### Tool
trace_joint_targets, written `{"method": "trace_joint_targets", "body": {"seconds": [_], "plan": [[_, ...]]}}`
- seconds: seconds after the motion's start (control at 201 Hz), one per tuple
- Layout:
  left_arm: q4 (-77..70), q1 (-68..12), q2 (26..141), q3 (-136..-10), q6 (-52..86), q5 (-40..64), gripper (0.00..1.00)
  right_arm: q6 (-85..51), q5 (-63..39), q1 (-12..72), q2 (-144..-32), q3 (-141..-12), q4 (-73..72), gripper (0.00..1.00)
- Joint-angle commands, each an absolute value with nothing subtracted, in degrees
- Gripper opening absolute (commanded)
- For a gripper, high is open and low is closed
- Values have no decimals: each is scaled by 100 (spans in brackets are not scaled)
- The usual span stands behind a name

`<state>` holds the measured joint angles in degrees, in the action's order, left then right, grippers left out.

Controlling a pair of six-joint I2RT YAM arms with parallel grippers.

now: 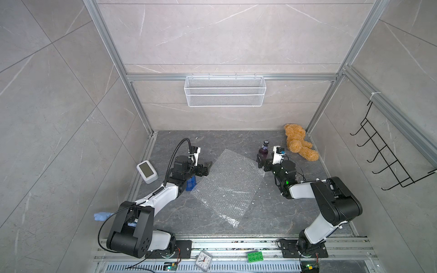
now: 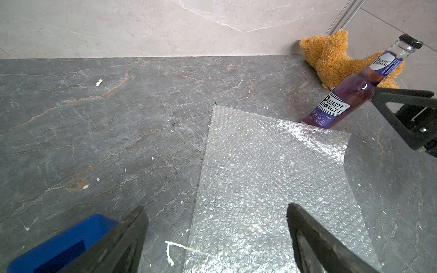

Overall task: Wrap wine bottles in bubble wrap
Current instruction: Pick up the wine bottle from the center of the board.

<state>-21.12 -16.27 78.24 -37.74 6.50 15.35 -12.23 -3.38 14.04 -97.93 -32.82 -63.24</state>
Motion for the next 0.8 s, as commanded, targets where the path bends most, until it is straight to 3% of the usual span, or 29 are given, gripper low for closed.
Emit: {"method": "trace_joint_targets", "body": {"seconds": [0.0,0.508,0.796], "plan": [[-2391,-1645,7840,-3948,646,1579,94,-1143,0,1442,-10083,-3528,-6515,99],[-2225,-1644,7727,-3894,388,1397,94,-929,305,1538,-10951,-4139,-6856,97],[-1956,-1644,7621,-3897,300,1396,94,-896,414,1613,-11337,-4311,-7318,86]]}}
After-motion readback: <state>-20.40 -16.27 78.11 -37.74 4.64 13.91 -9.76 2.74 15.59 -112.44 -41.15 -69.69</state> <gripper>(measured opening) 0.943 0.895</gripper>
